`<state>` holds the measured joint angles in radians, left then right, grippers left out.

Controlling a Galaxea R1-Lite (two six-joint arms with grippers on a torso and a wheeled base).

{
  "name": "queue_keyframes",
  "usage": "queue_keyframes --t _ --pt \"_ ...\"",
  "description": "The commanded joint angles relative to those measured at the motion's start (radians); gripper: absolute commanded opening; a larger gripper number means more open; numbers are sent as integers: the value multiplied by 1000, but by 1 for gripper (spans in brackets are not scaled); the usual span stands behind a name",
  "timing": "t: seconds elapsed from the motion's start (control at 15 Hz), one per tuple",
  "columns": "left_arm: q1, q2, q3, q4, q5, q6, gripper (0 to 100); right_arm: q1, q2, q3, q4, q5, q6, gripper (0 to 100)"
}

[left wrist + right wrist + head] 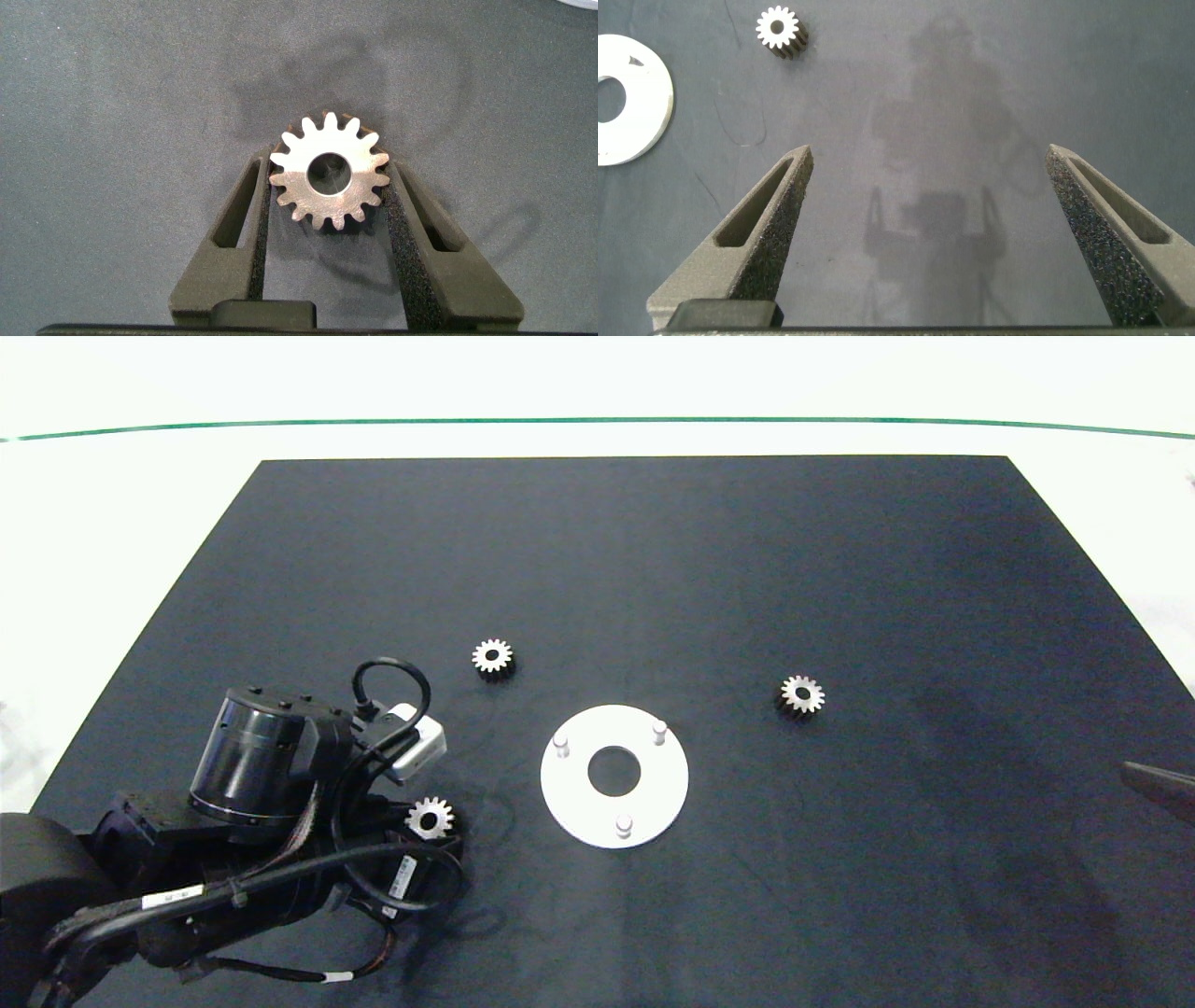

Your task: Install three planetary gears onto the carrier pins

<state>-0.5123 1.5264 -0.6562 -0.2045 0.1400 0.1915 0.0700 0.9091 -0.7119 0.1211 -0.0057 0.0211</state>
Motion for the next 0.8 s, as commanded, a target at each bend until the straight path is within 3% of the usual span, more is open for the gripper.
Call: queue_keyframes --t 0.07,0.27,0.53,0.8 --pt "-3 -12 3 0 1 0 22 1 1 0 2 0 0 100" --pt "-55 -75 -2 19 7 2 22 1 2 0 2 0 2 100" --pt "-172 -184 -2 108 44 0 22 1 1 3 2 0 0 100" --pt "-302 -204 -20 117 67 2 22 1 -3 5 2 -2 2 100"
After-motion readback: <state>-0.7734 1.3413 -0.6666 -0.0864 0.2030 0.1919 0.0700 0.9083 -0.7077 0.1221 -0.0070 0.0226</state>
